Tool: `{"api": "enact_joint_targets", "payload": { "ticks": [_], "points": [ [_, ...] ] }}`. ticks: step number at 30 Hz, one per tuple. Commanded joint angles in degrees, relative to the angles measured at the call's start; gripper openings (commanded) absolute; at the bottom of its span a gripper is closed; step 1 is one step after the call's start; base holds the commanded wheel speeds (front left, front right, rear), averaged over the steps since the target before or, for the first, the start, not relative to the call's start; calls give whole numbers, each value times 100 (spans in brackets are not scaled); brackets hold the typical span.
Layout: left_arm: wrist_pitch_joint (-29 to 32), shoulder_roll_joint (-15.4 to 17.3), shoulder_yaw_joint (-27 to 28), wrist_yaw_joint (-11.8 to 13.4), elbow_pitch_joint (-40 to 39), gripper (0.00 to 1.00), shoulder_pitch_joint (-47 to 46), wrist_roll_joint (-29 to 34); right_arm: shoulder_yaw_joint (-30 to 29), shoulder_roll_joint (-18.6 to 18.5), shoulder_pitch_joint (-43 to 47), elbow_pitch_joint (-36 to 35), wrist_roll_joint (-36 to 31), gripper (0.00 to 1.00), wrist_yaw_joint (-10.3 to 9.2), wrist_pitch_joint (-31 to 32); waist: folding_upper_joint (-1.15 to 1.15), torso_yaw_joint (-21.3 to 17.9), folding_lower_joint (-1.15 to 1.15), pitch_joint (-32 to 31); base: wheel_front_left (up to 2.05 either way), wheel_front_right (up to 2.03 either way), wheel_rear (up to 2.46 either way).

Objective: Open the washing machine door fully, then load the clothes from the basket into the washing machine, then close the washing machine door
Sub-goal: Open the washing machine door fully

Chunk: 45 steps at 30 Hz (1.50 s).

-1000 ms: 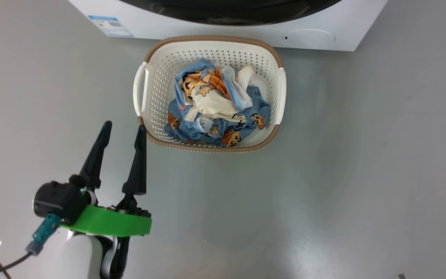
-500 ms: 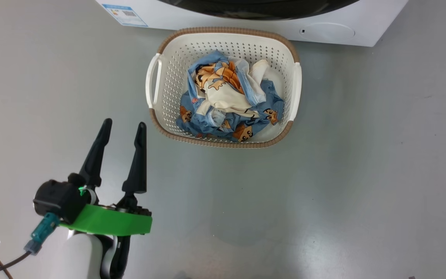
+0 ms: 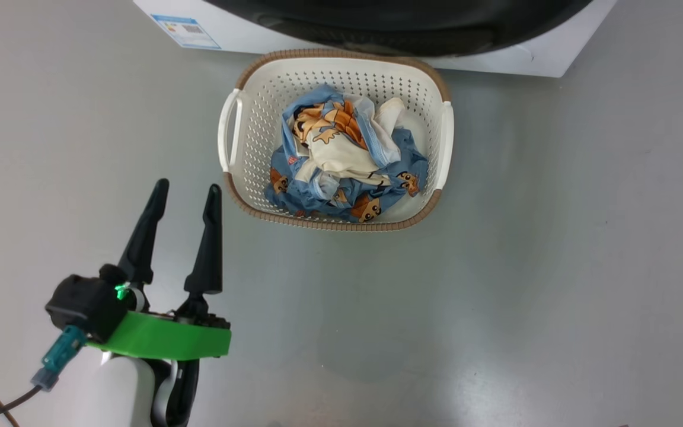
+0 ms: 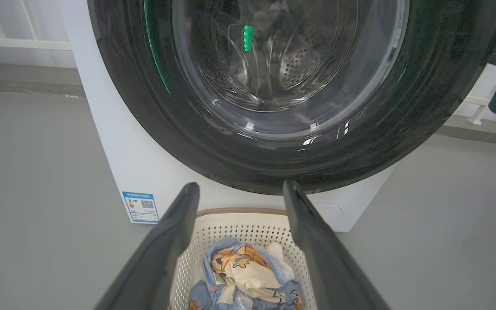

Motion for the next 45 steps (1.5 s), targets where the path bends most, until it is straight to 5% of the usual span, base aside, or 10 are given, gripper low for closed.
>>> {"api": "enact_joint_targets", "payload": {
  "ticks": [1, 26, 36, 45],
  "points": [
    [-46, 118, 234, -17, -167, 100, -26, 13, 125, 383, 139, -220, 137, 0, 43, 238, 0, -14, 0, -38, 0, 0, 0],
    [-46, 118, 396, -17, -253, 100, 220, 191, 148, 696, 1534, -1633, 328, 0, 43, 2249, 0, -58, 0, -640, 0, 0, 0],
    [-46, 118, 359, -17, -335, 100, 416, 263, 1055, 699, 2323, -1613, 1206, 0, 43, 2493, 0, -54, 0, -949, 0, 0, 0],
    [-46, 118, 367, -17, -378, 100, 582, 310, 2101, 700, 2951, -1789, 2008, 0, 43, 2037, 0, -23, 0, -1228, 0, 0, 0]
  ]
}}
